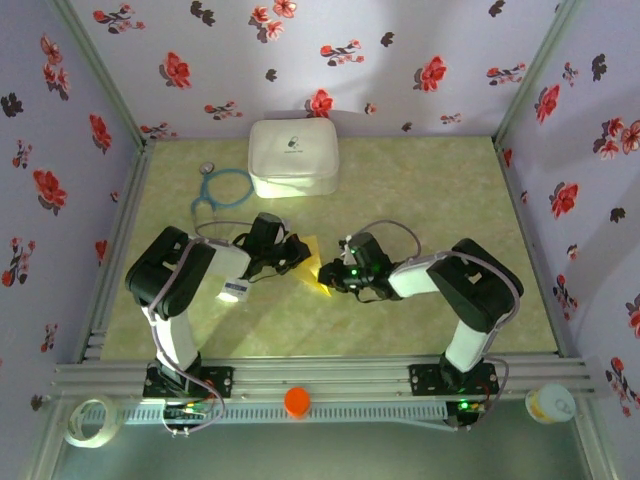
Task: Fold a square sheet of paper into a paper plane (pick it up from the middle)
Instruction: Fourth fold the wing at the center of the table.
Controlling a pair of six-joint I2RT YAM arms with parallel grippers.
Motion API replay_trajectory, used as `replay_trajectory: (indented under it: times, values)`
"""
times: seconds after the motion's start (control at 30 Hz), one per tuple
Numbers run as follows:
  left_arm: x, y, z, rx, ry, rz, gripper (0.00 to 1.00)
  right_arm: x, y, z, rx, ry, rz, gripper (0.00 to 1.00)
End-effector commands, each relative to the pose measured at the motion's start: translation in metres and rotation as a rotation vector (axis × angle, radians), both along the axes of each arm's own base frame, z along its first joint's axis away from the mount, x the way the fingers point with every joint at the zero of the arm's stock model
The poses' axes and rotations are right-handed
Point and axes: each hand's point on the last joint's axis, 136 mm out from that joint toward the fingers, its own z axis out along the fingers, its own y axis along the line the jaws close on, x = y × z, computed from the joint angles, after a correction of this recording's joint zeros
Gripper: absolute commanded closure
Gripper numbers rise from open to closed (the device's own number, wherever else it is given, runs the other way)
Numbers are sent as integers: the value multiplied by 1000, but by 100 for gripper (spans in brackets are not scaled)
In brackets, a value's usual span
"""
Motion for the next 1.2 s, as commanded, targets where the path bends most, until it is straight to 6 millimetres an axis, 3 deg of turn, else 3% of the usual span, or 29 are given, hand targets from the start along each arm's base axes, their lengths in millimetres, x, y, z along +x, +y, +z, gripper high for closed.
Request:
replay_trajectory:
  times: [0.0,0.17,0.67,1.17]
  values:
    - [-5,-1,-12,20,17,-26,100,-13,-11,-11,-33,68,-8,80]
    - [-6,-1,-11,16,15,-27,100,-13,-13,-9,-34,66,-12,84]
    - [-5,-4,-8,0,13,-38,100,-27,-26,-45,-94,189,-58,96]
    - [-8,-17,2,-34,-8,-94,100,-29,-34,-54,-136,218,-91,100]
